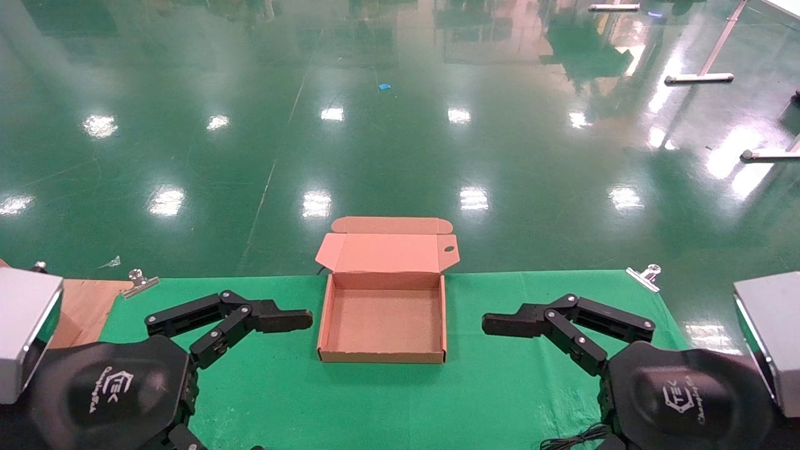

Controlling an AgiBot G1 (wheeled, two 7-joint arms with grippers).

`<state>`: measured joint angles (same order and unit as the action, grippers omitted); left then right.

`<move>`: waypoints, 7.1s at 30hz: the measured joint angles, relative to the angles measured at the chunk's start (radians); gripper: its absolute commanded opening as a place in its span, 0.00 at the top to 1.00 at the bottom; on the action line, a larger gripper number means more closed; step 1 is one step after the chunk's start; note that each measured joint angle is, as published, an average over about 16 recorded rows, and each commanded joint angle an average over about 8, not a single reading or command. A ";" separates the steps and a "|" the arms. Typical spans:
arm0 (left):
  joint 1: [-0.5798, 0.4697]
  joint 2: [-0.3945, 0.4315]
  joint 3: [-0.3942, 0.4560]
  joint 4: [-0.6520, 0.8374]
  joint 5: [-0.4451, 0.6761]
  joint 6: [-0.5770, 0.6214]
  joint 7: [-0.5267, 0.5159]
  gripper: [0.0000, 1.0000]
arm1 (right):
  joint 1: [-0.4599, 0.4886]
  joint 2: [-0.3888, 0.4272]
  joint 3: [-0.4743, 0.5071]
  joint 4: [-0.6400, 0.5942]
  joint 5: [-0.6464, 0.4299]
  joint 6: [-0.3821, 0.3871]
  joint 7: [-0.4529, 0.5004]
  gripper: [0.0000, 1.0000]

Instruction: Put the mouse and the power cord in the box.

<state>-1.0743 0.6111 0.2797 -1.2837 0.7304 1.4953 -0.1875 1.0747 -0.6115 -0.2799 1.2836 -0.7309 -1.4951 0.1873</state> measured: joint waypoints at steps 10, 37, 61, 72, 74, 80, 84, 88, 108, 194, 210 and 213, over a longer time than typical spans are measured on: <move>0.000 0.000 0.000 0.000 0.000 0.000 0.000 0.00 | 0.000 0.000 0.000 0.000 0.000 0.000 0.000 0.00; -0.003 0.000 0.005 -0.001 0.015 0.000 0.006 0.00 | 0.001 0.001 -0.001 0.000 -0.004 -0.001 -0.003 0.00; -0.208 0.149 0.253 0.405 0.557 0.025 0.209 0.00 | 0.313 -0.177 -0.349 -0.323 -0.689 -0.061 -0.343 0.00; -0.360 0.261 0.402 0.709 0.875 -0.039 0.436 0.00 | 0.464 -0.354 -0.531 -0.598 -1.046 0.043 -0.559 0.00; -0.377 0.279 0.421 0.760 0.913 -0.058 0.475 0.00 | 0.475 -0.378 -0.551 -0.641 -1.086 0.070 -0.590 0.00; -0.407 0.325 0.448 0.904 0.970 -0.111 0.573 0.00 | 0.486 -0.435 -0.587 -0.759 -1.162 0.151 -0.669 0.00; -0.416 0.348 0.453 0.984 0.983 -0.146 0.627 0.00 | 0.485 -0.465 -0.598 -0.835 -1.185 0.201 -0.716 0.00; -0.420 0.366 0.452 1.053 0.984 -0.175 0.671 0.00 | 0.485 -0.493 -0.601 -0.912 -1.192 0.246 -0.761 0.00; -0.441 0.411 0.442 1.229 0.973 -0.267 0.783 0.00 | 0.511 -0.593 -0.585 -1.185 -1.175 0.403 -0.926 0.00; -0.742 0.475 0.445 1.194 0.979 -0.112 0.864 1.00 | 0.838 -0.621 -0.494 -1.229 -1.048 0.253 -0.980 1.00; -0.819 0.655 0.431 1.212 0.973 -0.437 0.890 1.00 | 0.838 -0.751 -0.479 -1.095 -0.980 0.528 -0.931 1.00; -0.820 0.675 0.430 1.220 0.972 -0.475 0.902 1.00 | 0.824 -0.754 -0.490 -1.056 -0.962 0.544 -0.916 1.00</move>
<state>-1.8944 1.2863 0.7100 -0.0639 1.7028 1.0199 0.7141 1.8985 -1.3655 -0.7697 0.2273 -1.6929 -0.9507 -0.7291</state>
